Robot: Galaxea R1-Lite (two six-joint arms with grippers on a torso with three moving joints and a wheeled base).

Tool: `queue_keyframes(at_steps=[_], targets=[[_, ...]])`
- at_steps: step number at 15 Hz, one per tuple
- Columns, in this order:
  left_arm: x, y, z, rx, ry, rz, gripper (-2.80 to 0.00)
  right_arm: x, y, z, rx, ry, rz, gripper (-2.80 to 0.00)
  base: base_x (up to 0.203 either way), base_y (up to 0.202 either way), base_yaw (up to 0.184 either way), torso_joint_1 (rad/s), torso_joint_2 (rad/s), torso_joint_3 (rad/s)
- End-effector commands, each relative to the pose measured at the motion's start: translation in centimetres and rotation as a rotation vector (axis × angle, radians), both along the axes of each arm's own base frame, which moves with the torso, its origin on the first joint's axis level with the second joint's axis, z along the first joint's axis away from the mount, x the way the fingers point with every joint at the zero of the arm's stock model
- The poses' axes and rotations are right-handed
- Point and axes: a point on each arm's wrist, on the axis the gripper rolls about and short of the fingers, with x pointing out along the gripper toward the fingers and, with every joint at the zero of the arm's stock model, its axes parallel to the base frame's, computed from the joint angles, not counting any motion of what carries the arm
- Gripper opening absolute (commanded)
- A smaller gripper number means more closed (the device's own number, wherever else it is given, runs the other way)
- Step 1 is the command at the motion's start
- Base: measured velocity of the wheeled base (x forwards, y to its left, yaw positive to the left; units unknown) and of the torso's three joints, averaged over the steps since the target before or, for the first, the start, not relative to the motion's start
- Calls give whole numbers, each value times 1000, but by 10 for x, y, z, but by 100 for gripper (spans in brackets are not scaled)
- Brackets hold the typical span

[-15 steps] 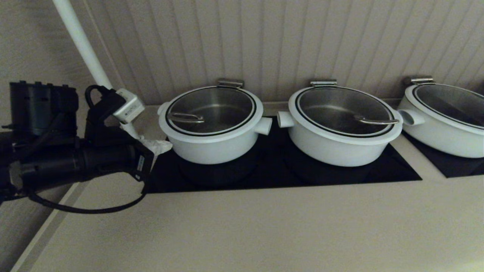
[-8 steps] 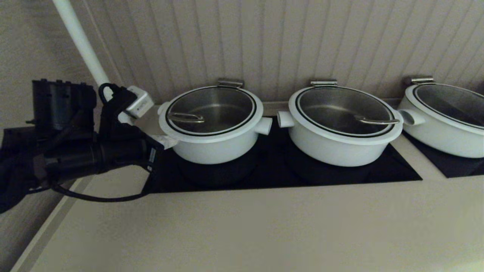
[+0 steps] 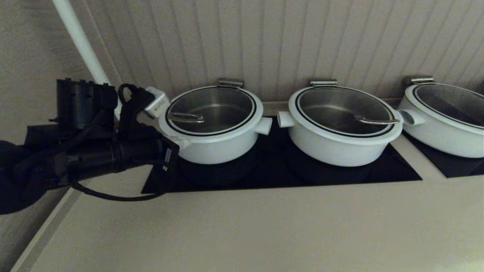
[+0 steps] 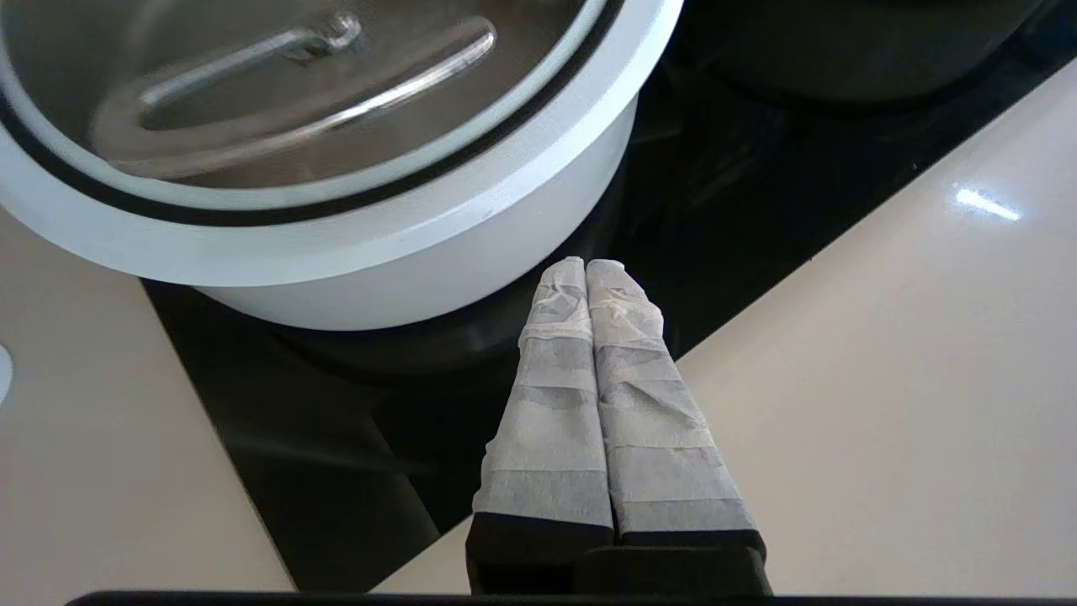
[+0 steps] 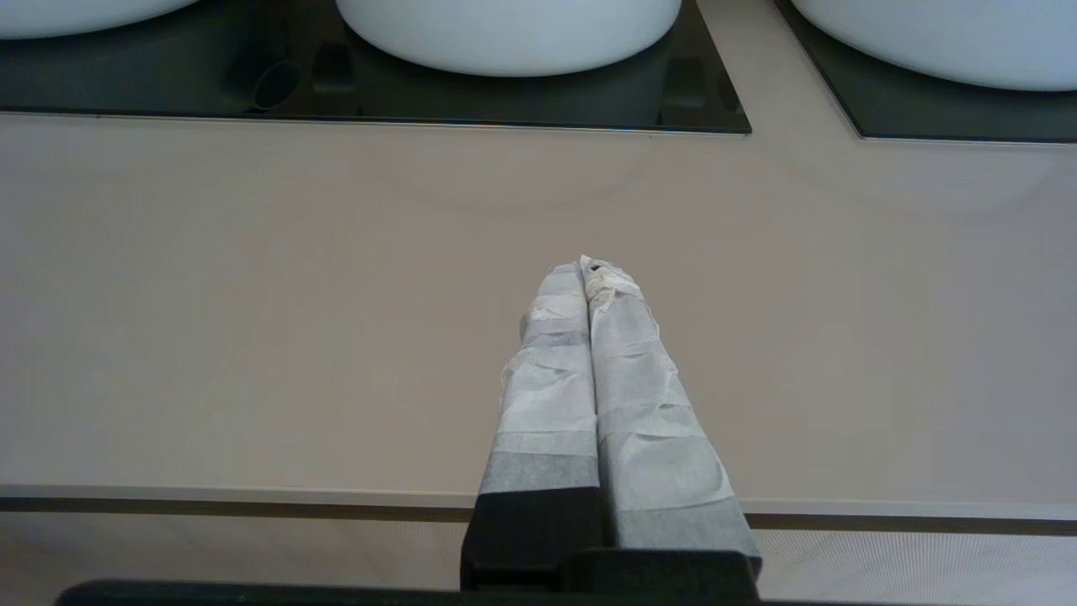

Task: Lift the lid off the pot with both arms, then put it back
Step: Open the food pot lid a small opening with the left arm

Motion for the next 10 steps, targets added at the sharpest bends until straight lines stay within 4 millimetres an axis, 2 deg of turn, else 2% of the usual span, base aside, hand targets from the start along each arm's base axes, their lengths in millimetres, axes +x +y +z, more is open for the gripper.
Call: queue_keyframes(at_steps=[1, 10], targets=[[4, -2, -3, 9, 4, 14, -280, 0, 0, 0, 0, -1, 1, -280, 0, 0, 0, 0, 0, 0], [13, -4, -13, 42, 29, 65, -280, 0, 0, 0, 0, -1, 1, -280, 0, 0, 0, 0, 0, 0]])
